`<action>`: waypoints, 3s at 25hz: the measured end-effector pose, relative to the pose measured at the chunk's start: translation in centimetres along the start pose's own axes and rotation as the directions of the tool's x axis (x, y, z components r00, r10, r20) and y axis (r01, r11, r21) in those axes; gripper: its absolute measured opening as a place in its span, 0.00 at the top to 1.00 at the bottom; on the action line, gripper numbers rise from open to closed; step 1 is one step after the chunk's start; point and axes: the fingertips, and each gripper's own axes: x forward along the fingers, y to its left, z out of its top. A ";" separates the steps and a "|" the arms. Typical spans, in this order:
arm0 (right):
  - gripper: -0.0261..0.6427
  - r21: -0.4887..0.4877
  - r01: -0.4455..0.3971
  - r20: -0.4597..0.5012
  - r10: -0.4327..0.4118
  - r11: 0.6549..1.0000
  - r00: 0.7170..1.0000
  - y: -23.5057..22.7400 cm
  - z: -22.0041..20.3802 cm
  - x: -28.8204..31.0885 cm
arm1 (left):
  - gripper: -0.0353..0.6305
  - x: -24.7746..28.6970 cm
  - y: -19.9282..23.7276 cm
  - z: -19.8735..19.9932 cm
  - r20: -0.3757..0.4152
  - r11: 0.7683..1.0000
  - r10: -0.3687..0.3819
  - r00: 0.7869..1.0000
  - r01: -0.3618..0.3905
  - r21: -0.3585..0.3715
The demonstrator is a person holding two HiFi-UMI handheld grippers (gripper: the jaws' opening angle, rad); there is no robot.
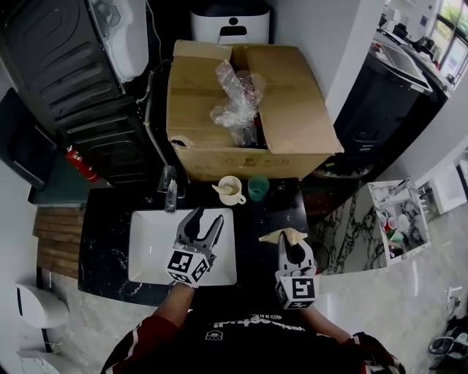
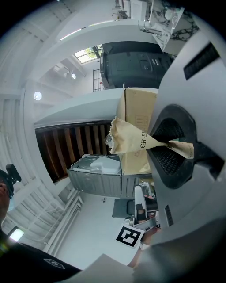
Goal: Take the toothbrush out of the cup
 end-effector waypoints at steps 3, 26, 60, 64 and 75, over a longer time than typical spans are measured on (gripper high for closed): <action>0.88 0.006 0.009 -0.003 -0.009 1.000 1.000 -0.4 -0.1 -0.3 | 0.60 1.6 0.5 -1.1 -0.012 1.000 -0.003 1.000 0.003 0.012; 0.88 0.083 0.058 -0.013 -0.057 0.995 0.998 -2.5 -0.6 -2.6 | 0.79 12.3 4.3 -7.3 -0.151 0.998 0.052 0.987 -0.046 0.046; 0.88 0.086 -0.057 -0.002 0.058 0.995 0.998 -0.4 -0.3 -0.2 | 0.90 5.1 2.5 6.1 -0.009 0.995 0.032 0.999 -0.031 0.093; 0.88 0.071 -0.072 0.009 0.072 0.995 0.997 0.0 0.1 0.1 | 0.90 2.7 1.7 6.3 -0.021 0.993 0.027 0.999 -0.025 0.113; 0.88 0.053 -0.051 -0.001 0.051 0.997 0.999 -0.5 0.2 0.5 | 0.90 -3.3 -0.2 3.6 -0.067 0.994 0.001 0.998 0.006 0.111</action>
